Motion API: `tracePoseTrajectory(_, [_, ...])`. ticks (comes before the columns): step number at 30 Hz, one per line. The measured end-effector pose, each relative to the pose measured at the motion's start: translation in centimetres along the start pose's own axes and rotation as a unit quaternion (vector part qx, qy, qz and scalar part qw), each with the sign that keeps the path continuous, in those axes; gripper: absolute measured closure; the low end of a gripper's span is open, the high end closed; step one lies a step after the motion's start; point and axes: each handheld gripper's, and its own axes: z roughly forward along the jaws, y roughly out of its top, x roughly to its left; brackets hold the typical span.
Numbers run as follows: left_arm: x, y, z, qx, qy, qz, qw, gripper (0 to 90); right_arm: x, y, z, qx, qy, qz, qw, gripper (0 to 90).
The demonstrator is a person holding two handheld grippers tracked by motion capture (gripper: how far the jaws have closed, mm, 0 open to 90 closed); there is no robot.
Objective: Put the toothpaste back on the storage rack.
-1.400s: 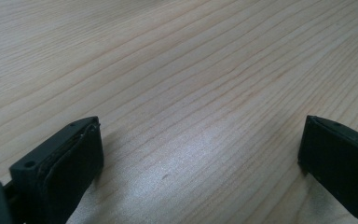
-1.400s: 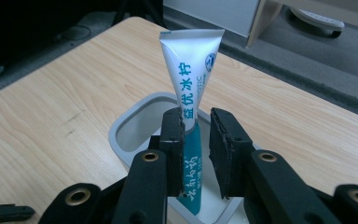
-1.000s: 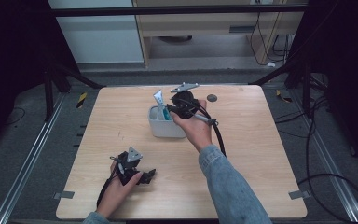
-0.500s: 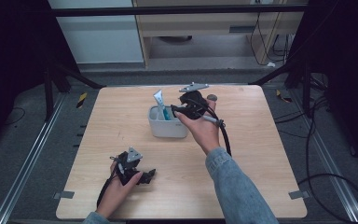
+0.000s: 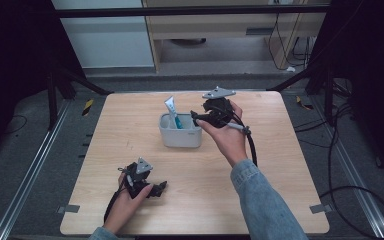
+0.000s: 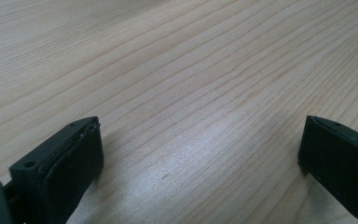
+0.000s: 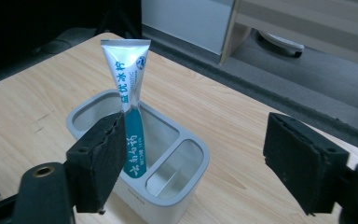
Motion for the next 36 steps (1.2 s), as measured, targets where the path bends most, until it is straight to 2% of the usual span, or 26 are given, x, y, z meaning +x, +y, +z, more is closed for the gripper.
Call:
tracePoseTrajectory(1, [0.0,0.0,0.0,0.000,0.000,0.000,1.0000,0.0,0.0,0.0,0.0,0.000,0.000,0.000,1.0000,20.4])
tracePoseTrajectory(2, [0.0,0.0,0.0,0.000,0.000,0.000,1.0000,0.0,-0.4,-0.2,-0.3,0.001,0.011,0.001,0.9999,16.8])
tracePoseTrajectory(4, [0.0,0.0,0.0,0.000,0.000,0.000,1.0000,0.0,-0.6,-0.3,-0.6,0.005,0.012,0.001,0.9999,15.1])
tracePoseTrajectory(8, [0.0,0.0,0.0,0.000,0.001,0.000,1.0000,0.0,-1.2,-0.7,-1.1,0.020,-0.009,-0.006,0.9997,12.2])
tracePoseTrajectory(11, [0.0,0.0,0.0,0.000,0.001,-0.001,1.0000,0.0,-1.7,-0.9,-1.7,0.020,-0.012,-0.007,0.9997,9.2])
tracePoseTrajectory(17, [0.0,0.0,0.0,0.000,0.001,-0.001,1.0000,0.0,-2.7,-1.5,-2.3,0.030,-0.011,-0.011,0.9994,8.8])
tracePoseTrajectory(18, [0.0,0.0,0.0,0.000,0.001,0.000,1.0000,0.0,-3.1,-1.8,-2.5,0.037,-0.023,-0.015,0.9989,10.3])
tracePoseTrajectory(21, [0.0,0.0,0.0,0.000,0.001,0.000,1.0000,0.0,-4.0,-2.4,-2.7,0.051,-0.035,-0.022,0.9978,10.2])
tracePoseTrajectory(26, [0.0,0.0,0.0,0.000,0.001,-0.002,1.0000,0.0,-5.7,-3.5,-3.3,0.048,-0.050,0.000,0.9976,11.0])
tracePoseTrajectory(28, [0.0,0.0,0.0,-0.001,0.001,-0.002,1.0000,0.0,-5.9,-3.7,-3.3,0.048,-0.051,0.003,0.9976,11.0])
tracePoseTrajectory(30, [0.0,0.0,0.0,0.002,0.001,0.000,1.0000,0.0,-7.0,-4.7,-3.4,0.054,-0.063,0.009,0.9965,11.0])
tracePoseTrajectory(33, [0.0,0.0,0.0,0.001,0.001,-0.001,1.0000,0.0,-7.6,-5.3,-3.6,0.051,-0.064,0.019,0.9965,11.2])
tracePoseTrajectory(36, [0.0,0.0,0.0,0.001,0.001,0.000,1.0000,0.0,-8.5,-6.9,-3.8,0.060,-0.069,0.022,0.9956,11.4])
